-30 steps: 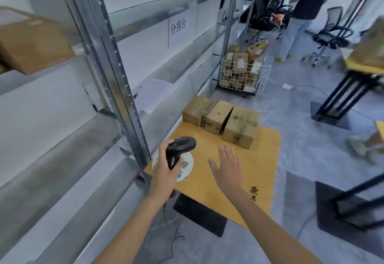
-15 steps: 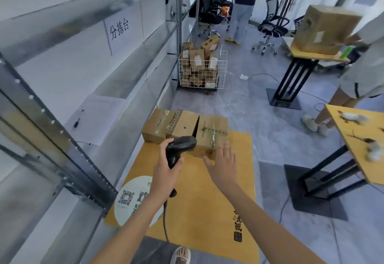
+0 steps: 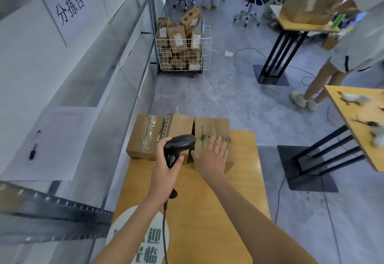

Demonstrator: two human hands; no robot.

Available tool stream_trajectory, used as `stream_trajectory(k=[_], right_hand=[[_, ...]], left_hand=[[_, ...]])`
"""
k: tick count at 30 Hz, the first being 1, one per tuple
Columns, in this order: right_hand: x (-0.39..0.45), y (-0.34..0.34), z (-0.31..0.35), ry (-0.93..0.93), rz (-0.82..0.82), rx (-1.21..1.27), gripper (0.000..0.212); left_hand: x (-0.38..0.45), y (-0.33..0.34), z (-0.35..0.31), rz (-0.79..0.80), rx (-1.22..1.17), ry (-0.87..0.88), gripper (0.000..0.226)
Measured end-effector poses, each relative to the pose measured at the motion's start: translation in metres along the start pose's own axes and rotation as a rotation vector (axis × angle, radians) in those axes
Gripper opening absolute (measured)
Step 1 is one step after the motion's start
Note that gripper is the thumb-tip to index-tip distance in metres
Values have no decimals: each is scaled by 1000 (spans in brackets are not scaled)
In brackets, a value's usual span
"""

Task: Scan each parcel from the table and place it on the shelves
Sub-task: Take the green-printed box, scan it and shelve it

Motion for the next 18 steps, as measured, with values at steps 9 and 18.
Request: stream_trajectory(k=[9,18], right_hand=[[36,50,-22,189,124,-95,126],[34,43,-24,163,49,-161,101]], left_hand=[[6,-3,32,-12,-19,-85,59],[7,-5,44,-99,-84,-158,66]])
Point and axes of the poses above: each hand's wrist, its own x-axis towards the middle knuckle, its own y-axis out of the palm, z = x × y, the point moved 8 cm from there along x, towards the middle knuckle, and after that the axes turned 11 degrees about y, right-handed, at the moved point
